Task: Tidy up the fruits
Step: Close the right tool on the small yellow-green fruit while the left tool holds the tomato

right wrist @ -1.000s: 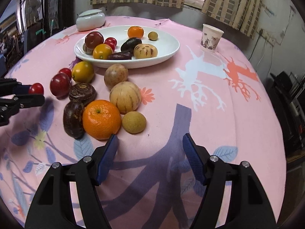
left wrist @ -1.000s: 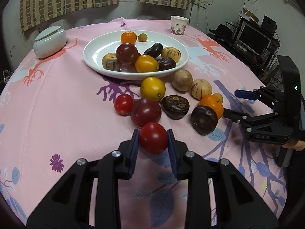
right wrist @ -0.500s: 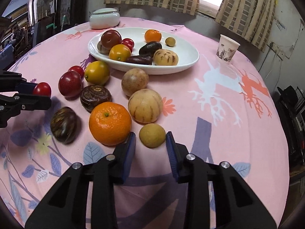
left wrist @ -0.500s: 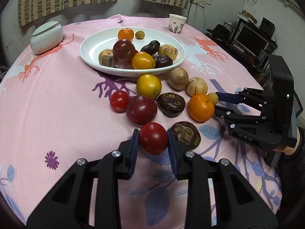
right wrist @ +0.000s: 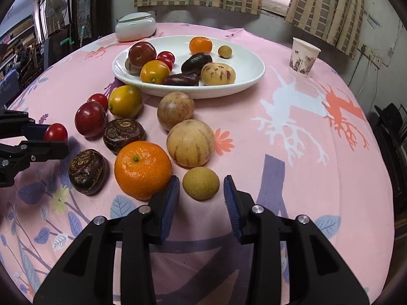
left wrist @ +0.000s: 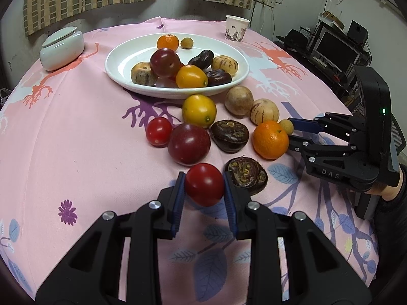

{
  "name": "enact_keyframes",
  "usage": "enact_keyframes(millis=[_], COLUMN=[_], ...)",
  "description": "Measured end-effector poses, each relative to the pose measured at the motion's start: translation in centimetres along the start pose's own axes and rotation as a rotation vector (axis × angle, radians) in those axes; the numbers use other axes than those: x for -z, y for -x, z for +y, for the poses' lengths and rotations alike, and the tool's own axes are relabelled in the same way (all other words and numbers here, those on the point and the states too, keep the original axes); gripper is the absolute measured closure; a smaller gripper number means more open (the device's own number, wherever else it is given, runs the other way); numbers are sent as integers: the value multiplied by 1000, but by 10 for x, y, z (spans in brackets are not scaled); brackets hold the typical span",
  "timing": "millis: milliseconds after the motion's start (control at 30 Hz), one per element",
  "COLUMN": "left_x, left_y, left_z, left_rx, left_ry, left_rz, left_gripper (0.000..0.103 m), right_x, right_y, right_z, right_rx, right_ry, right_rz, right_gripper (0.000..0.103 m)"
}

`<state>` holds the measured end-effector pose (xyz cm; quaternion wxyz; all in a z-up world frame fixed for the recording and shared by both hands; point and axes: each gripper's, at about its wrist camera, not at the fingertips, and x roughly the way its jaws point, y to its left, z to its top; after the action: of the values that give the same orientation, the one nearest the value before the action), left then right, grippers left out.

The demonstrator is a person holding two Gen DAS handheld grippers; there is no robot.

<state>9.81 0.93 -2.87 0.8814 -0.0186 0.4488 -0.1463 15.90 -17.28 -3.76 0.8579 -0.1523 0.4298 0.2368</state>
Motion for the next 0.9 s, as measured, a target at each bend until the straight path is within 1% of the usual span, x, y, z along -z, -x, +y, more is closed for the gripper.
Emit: enact_keyframes(millis=[33,100,333,467,733,833,900], left_x=[0,1,0,0,2,5,5], left_y=[0,0,3,4,-7,-16,-18], left_z=[0,-1,-1,-3,-1,-2,-5], left_rx=[0,-1,-1,-6,-54,-60,-75], left_ry=[-1,-4,-4,-20,-37,-51,-71], left_rz=[0,2,-11,-21,-10,19,1], left_gripper=[73,73,73,73,73,72,71], right_x=[-1,-2,1,3,6,6,5], right_y=[0,0,4,6,6,6,6], right_z=[2,4,6,9,11,11,11], right_rx=[0,-4,-1,6,31,31,31], right_ry=[9,17,16,24,39,39,39], right_rz=[1,5,12,20,4,5,5], right_gripper=[70,72,72,72,71,71,71])
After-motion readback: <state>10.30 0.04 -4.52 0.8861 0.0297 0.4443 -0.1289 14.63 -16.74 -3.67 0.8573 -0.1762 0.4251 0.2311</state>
